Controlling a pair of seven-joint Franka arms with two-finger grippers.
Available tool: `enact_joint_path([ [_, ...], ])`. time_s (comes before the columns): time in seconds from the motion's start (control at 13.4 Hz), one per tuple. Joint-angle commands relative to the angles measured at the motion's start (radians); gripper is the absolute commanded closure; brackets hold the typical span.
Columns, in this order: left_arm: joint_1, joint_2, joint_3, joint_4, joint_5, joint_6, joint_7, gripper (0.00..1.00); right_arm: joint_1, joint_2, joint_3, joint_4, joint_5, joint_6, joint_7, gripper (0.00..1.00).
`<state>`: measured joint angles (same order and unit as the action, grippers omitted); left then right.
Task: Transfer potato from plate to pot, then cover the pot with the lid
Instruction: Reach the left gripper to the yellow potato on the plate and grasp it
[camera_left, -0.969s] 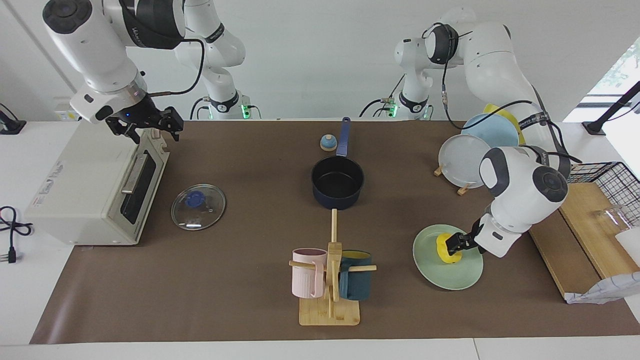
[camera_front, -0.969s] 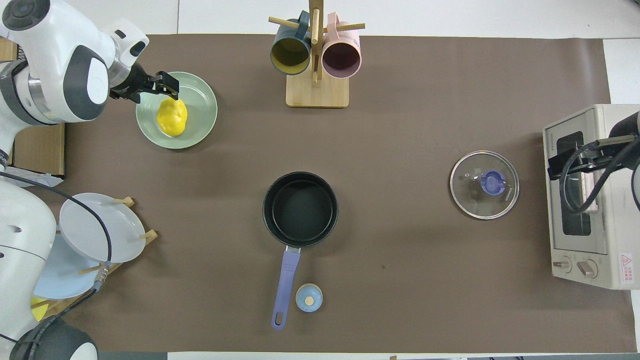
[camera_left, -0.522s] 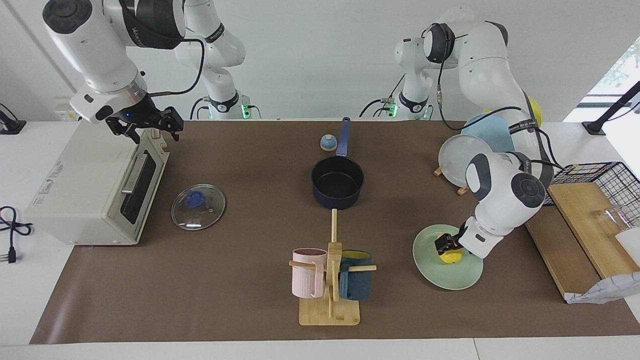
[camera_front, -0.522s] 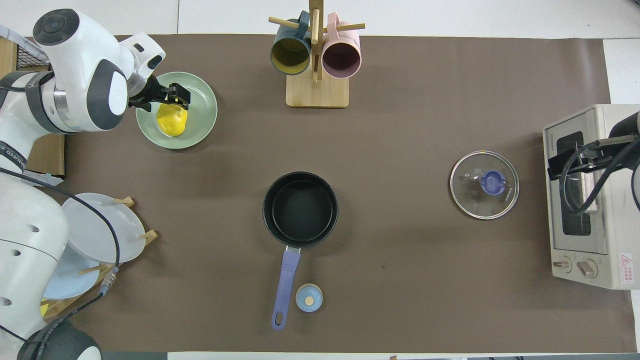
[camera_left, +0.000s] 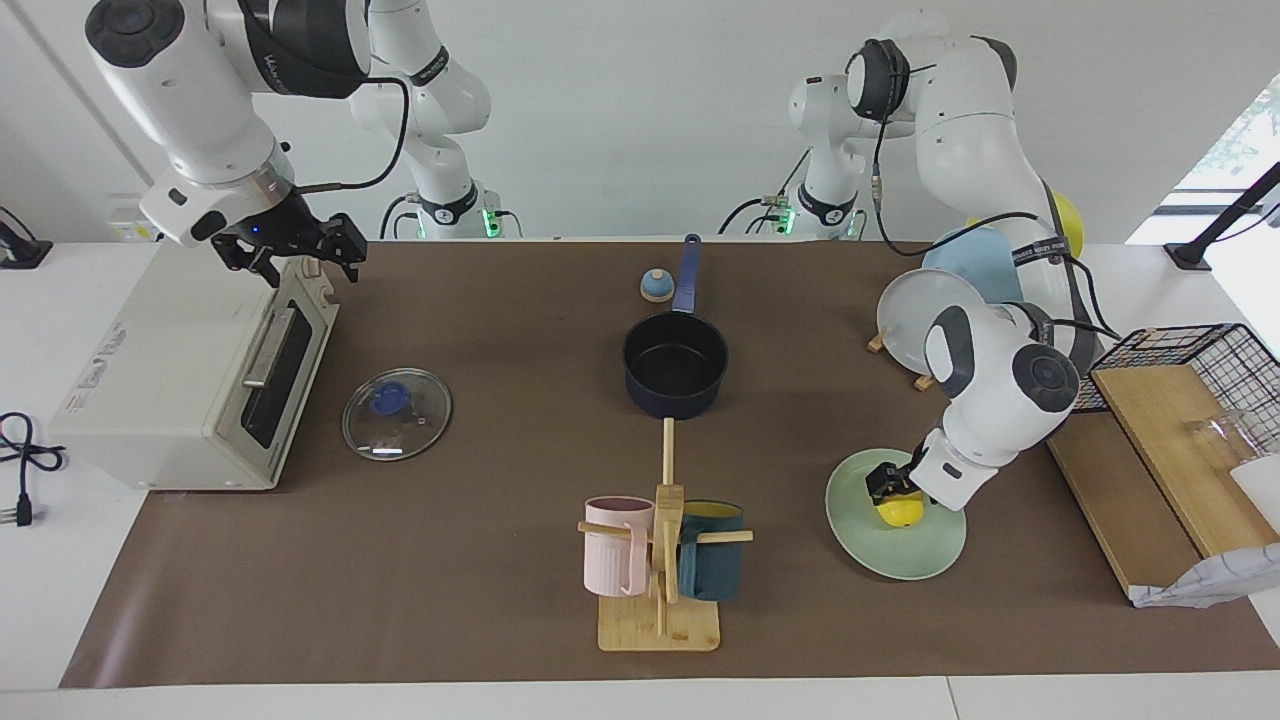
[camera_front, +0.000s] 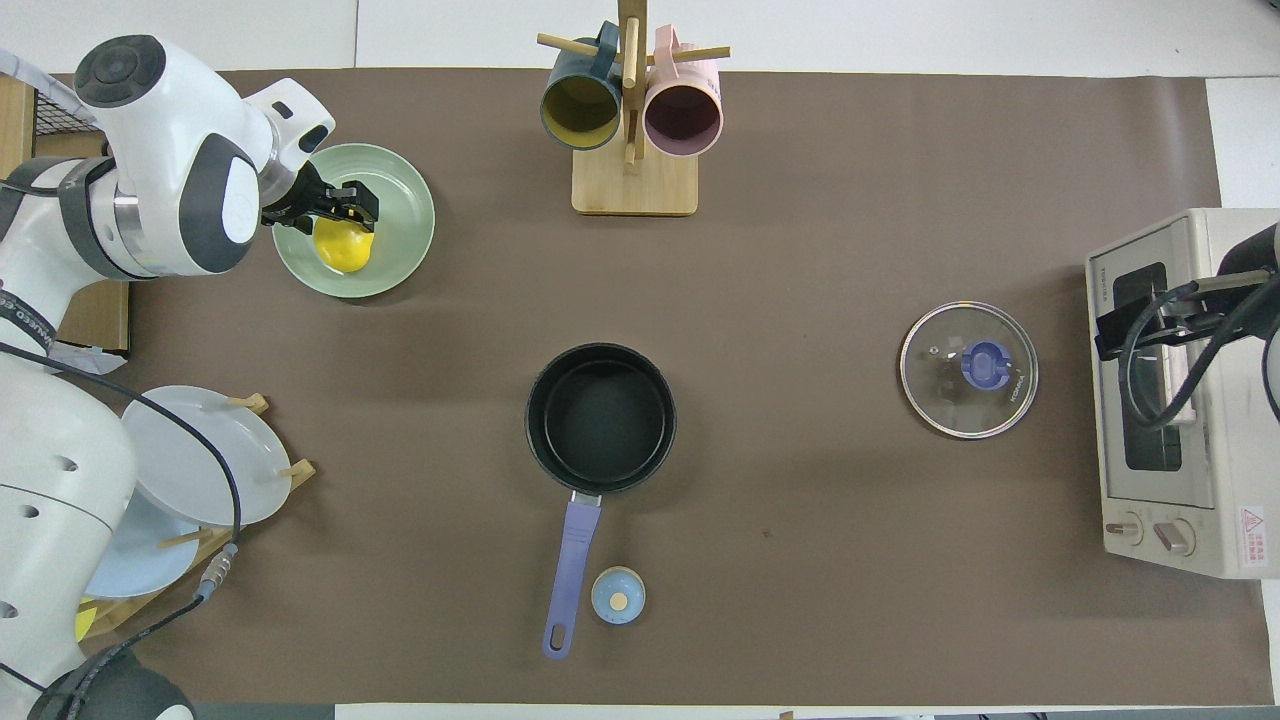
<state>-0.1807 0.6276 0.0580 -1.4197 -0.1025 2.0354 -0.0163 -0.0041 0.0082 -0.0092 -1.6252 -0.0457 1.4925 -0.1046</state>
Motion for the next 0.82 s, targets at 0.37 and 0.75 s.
enact_joint_path([
  [0.37,-0.01,-0.092,0.0,-0.001,-0.009,-0.053,-0.045,1.0,-0.004,-0.017,0.0,-0.015,0.017,-0.005,0.016,0.0],
  [0.75,-0.097,-0.32,-0.003,-0.018,-0.042,-0.249,-0.253,1.0,-0.002,-0.017,0.002,-0.015,0.02,0.002,0.016,0.0],
])
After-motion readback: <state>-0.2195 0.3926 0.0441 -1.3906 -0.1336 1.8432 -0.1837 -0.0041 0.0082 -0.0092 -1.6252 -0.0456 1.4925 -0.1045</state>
